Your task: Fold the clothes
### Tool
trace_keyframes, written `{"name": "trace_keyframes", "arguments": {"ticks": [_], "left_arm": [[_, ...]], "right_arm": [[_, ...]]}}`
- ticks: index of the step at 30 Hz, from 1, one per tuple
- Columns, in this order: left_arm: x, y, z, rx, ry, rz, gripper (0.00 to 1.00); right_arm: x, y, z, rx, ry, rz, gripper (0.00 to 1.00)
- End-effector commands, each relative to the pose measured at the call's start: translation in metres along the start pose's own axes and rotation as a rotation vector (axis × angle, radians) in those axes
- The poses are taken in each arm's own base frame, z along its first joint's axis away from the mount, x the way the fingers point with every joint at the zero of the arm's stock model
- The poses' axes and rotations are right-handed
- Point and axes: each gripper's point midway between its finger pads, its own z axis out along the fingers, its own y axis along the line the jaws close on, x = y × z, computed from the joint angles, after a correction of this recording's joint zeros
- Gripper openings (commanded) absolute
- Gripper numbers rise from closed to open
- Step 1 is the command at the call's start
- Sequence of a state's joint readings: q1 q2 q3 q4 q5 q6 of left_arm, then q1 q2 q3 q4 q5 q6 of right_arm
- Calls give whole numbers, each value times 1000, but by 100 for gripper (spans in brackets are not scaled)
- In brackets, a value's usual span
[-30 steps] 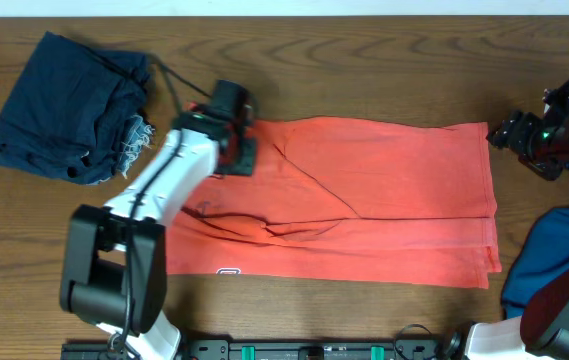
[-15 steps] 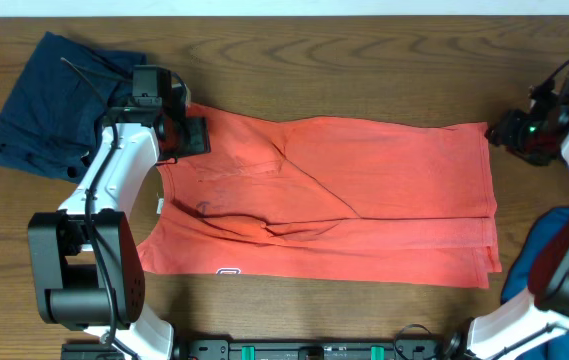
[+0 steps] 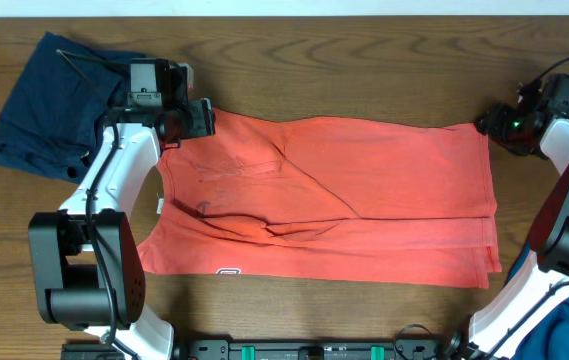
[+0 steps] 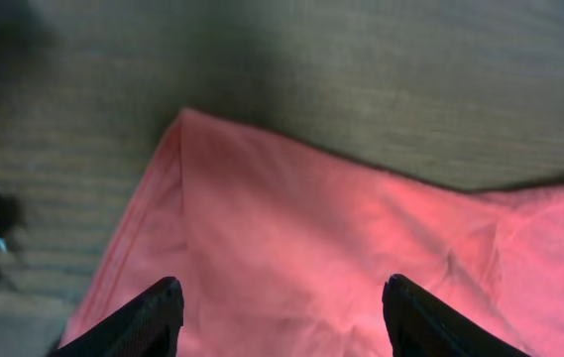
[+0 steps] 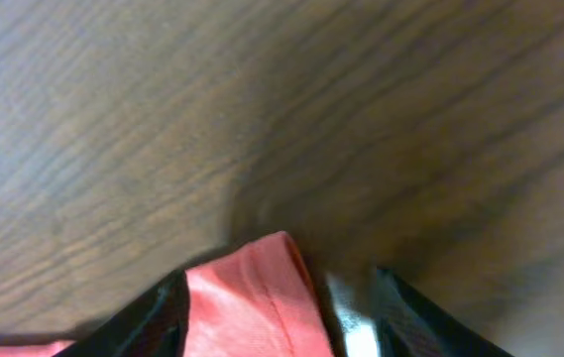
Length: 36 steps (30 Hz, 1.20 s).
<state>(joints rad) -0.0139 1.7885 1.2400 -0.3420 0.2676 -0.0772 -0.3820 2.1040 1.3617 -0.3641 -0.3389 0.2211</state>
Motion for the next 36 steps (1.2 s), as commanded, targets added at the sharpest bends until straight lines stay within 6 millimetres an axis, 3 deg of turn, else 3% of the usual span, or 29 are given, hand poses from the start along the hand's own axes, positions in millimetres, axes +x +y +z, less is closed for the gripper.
{"name": "trace_keyframes", "arguments": {"ticks": [1, 4, 9, 16, 22, 28, 31, 36], "left_arm": [[-16, -5, -7, 19, -52, 23, 66], [-18, -4, 0, 19, -59, 25, 66], [-19, -2, 7, 17, -67, 26, 66], [-20, 0, 13, 17, -70, 27, 65], [-7, 6, 29, 3, -26, 17, 65], [6, 17, 58, -15, 10, 13, 66], [6, 31, 70, -80, -4, 14, 66], [0, 37, 83, -101, -42, 21, 66]], "right_arm": [[16, 2, 17, -32, 56, 37, 53], [13, 5, 17, -49, 45, 31, 41], [15, 6, 17, -56, 53, 31, 30], [14, 6, 17, -56, 48, 30, 2], [11, 6, 6, -54, 45, 38, 1], [9, 20, -28, -63, 49, 38, 1], [7, 26, -42, -65, 39, 29, 1], [3, 30, -52, -68, 22, 3, 1]]}}
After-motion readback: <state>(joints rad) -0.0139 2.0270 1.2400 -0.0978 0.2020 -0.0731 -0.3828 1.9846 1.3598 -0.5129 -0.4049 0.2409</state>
